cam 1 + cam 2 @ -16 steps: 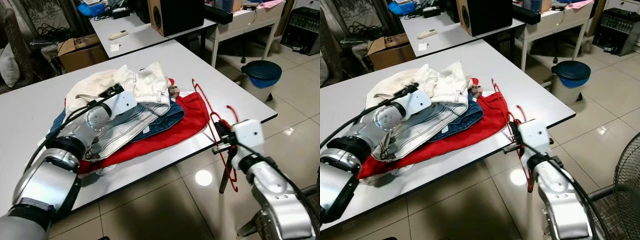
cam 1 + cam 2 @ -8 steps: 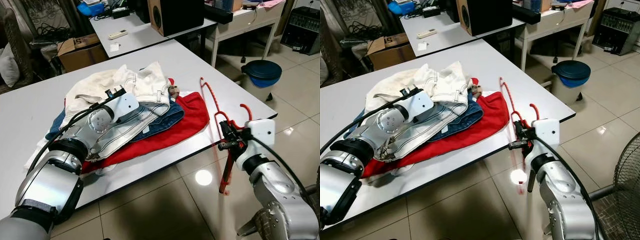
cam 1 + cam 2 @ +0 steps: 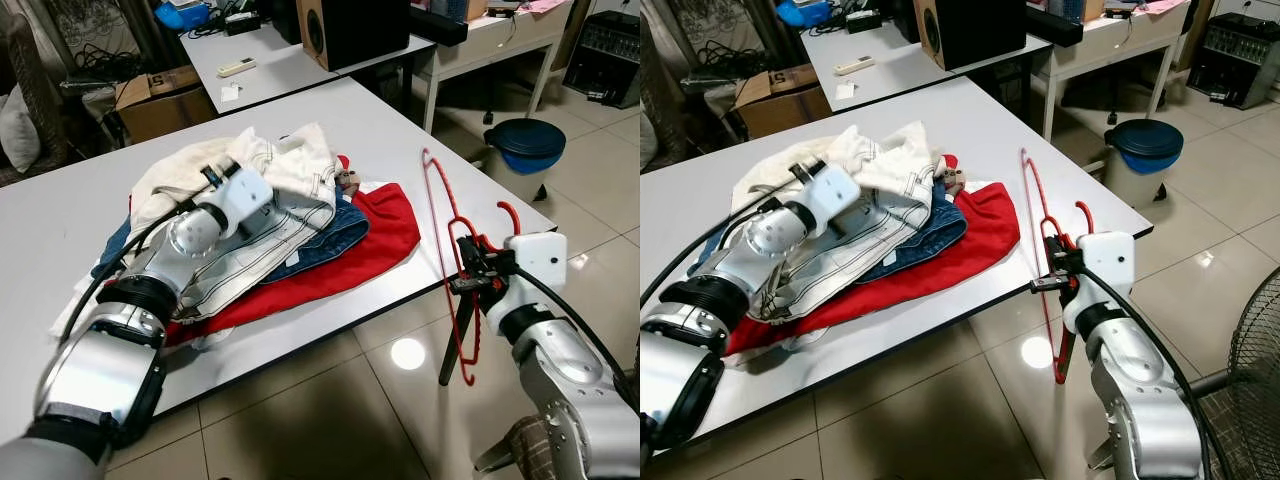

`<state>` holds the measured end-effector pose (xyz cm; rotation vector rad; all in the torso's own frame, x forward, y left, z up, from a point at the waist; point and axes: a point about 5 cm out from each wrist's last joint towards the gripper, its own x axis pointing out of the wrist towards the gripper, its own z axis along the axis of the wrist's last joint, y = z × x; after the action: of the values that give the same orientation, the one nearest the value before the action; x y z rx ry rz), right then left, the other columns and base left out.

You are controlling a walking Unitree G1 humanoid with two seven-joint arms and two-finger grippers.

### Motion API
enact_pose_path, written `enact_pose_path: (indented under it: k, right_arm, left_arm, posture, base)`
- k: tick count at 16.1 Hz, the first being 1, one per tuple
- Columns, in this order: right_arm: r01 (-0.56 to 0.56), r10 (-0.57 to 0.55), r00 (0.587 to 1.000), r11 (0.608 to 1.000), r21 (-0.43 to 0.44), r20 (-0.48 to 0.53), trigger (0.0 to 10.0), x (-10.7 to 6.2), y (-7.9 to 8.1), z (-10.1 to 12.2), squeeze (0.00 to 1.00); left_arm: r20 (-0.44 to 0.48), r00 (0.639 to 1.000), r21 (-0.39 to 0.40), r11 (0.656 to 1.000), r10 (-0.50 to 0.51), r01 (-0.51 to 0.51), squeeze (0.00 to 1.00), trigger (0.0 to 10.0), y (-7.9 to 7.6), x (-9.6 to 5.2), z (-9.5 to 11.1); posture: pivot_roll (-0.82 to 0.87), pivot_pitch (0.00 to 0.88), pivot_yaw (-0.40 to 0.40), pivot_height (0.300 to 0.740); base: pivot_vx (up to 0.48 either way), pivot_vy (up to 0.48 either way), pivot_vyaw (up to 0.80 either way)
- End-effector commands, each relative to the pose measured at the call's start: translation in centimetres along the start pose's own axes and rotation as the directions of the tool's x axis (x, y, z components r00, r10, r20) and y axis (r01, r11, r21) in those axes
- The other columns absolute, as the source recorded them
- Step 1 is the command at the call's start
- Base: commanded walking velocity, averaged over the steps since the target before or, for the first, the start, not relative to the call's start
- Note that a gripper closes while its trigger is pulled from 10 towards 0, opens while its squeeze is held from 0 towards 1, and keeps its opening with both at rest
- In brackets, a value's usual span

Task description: Hang hanger

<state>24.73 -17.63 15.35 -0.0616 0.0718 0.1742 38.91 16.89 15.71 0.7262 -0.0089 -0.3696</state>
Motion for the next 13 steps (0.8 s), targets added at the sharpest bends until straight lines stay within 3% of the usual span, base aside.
enact_pose_path:
  k: [1,2,3,4,6,7,9,10,11,12,13]
  right_arm:
    - [-0.028,0.028,0.998,1.000,-0.002,0.054,10.0,0.2,0.6,1.0,0.00]
    - [-0.027,0.026,0.997,0.999,0.021,0.067,10.0,0.2,0.6,1.2,0.00]
    - [-0.049,0.045,0.997,0.997,0.059,0.066,10.0,0.1,0.7,1.4,0.00]
    - [-0.065,0.062,0.996,0.997,0.048,0.060,10.0,0.1,0.6,1.4,0.00]
    - [-0.102,0.099,0.993,0.994,0.039,0.062,10.0,0.2,0.9,1.7,0.00]
    - [-0.117,0.114,0.991,0.992,0.046,0.065,10.0,0.3,1.0,1.9,0.00]
    - [-0.158,0.152,0.985,0.985,0.070,0.084,10.0,0.9,1.3,2.5,0.00]
    - [-0.181,0.175,0.981,0.981,0.072,0.084,10.0,1.1,1.5,2.7,0.00]
    - [-0.181,0.177,0.981,0.983,0.033,0.080,10.0,1.4,1.6,2.8,0.00]
    - [-0.179,0.179,0.981,0.984,-0.006,0.068,10.0,1.5,1.7,2.7,0.00]
    - [-0.175,0.175,0.983,0.984,-0.018,0.060,10.0,1.4,1.7,2.6,0.00]
  left_arm:
    - [0.042,0.998,-0.171,0.984,0.048,-0.040,0.00,0.0,1.5,-0.4,0.3]
    - [0.061,0.995,-0.240,0.969,0.073,-0.057,0.00,0.0,2.0,-0.6,0.5]
    - [0.086,0.985,-0.377,0.920,0.147,-0.104,0.00,0.0,3.5,-1.3,0.7]
    - [0.099,0.971,-0.440,0.885,0.218,-0.154,0.00,0.0,5.0,-2.4,0.7]
    - [0.128,0.929,-0.532,0.814,0.348,-0.232,0.00,0.0,7.1,-4.5,1.3]
    - [0.152,0.905,-0.545,0.798,0.397,-0.259,0.00,0.0,7.8,-5.2,1.7]
    - [0.292,0.807,-0.581,0.766,0.513,-0.276,0.00,0.0,9.9,-7.2,5.1]
    - [0.338,0.797,-0.604,0.765,0.501,-0.225,0.00,0.0,9.8,-7.6,6.6]
    - [0.356,0.859,-0.622,0.780,0.367,-0.076,0.00,10.0,7.2,-7.1,7.4]
    - [0.318,0.901,-0.611,0.791,0.295,-0.044,0.00,10.0,5.0,-6.7,6.9]
    - [0.311,0.912,-0.609,0.793,0.268,-0.026,0.00,10.0,3.8,-6.6,6.7]
  posture:
    - [-0.18,0.000,0.159,0.740]
    - [-0.18,0.000,0.159,0.740]
    - [-0.17,0.000,0.142,0.740]
    - [-0.16,0.000,0.125,0.740]
    - [-0.15,0.000,0.089,0.740]
    - [-0.13,0.000,0.068,0.740]
    - [-0.10,0.000,0.019,0.740]
    - [-0.09,0.000,0.011,0.740]
    - [-0.08,0.000,0.000,0.740]
    - [-0.09,0.000,0.008,0.740]
    - [-0.10,0.000,0.011,0.740]
  base:
    - [0.000,0.000,0.00]
    - [0.000,0.000,0.00]
    - [0.000,0.000,0.00]
    - [0.000,0.000,0.00]
    - [0.000,0.000,0.00]
    - [0.000,0.000,0.00]
    - [0.000,0.000,0.00]
    - [0.000,0.000,0.00]
    - [0.000,0.000,0.00]
    - [0.000,0.000,0.00]
    - [0.000,0.000,0.00]
